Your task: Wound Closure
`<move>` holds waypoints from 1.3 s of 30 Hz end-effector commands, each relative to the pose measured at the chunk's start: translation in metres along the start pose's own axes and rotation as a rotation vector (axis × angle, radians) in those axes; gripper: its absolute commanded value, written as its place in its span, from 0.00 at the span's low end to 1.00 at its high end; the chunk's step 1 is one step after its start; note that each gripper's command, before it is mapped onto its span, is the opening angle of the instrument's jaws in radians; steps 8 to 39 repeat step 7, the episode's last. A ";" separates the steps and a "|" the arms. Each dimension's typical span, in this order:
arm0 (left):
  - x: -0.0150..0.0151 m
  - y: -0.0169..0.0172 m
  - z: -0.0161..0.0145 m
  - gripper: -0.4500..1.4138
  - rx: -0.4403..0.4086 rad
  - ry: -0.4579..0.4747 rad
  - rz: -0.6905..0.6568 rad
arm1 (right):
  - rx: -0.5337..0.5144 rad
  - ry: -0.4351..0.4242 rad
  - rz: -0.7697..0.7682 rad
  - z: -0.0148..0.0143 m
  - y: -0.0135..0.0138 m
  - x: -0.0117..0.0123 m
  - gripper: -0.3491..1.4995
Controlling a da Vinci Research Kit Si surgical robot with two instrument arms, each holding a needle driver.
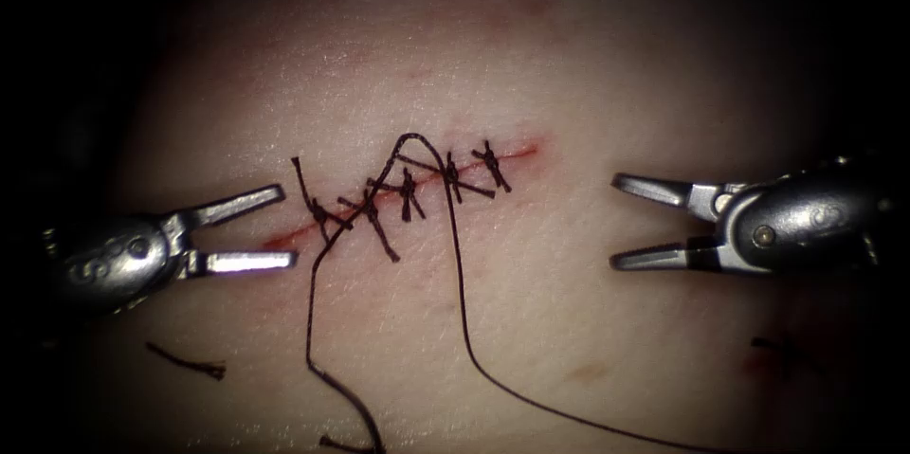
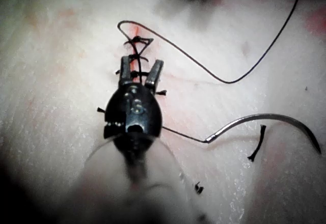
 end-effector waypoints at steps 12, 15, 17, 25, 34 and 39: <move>-0.0004 -0.0004 0.0008 0.43 -0.004 0.006 0.006 | -0.005 0.003 -0.004 0.0010 -0.0007 -0.0001 0.47; -0.0004 -0.0004 0.0008 0.43 -0.004 0.006 0.006 | -0.005 0.003 -0.004 0.0010 -0.0007 -0.0001 0.47; -0.0004 -0.0004 0.0008 0.43 -0.004 0.006 0.006 | -0.005 0.003 -0.004 0.0010 -0.0007 -0.0001 0.47; -0.0004 -0.0004 0.0008 0.43 -0.004 0.006 0.006 | -0.005 0.003 -0.004 0.0010 -0.0007 -0.0001 0.47; -0.0004 -0.0004 0.0008 0.43 -0.004 0.006 0.006 | -0.005 0.003 -0.004 0.0010 -0.0007 -0.0001 0.47; -0.0004 -0.0004 0.0008 0.43 -0.004 0.006 0.006 | -0.005 0.003 -0.004 0.0010 -0.0007 -0.0001 0.47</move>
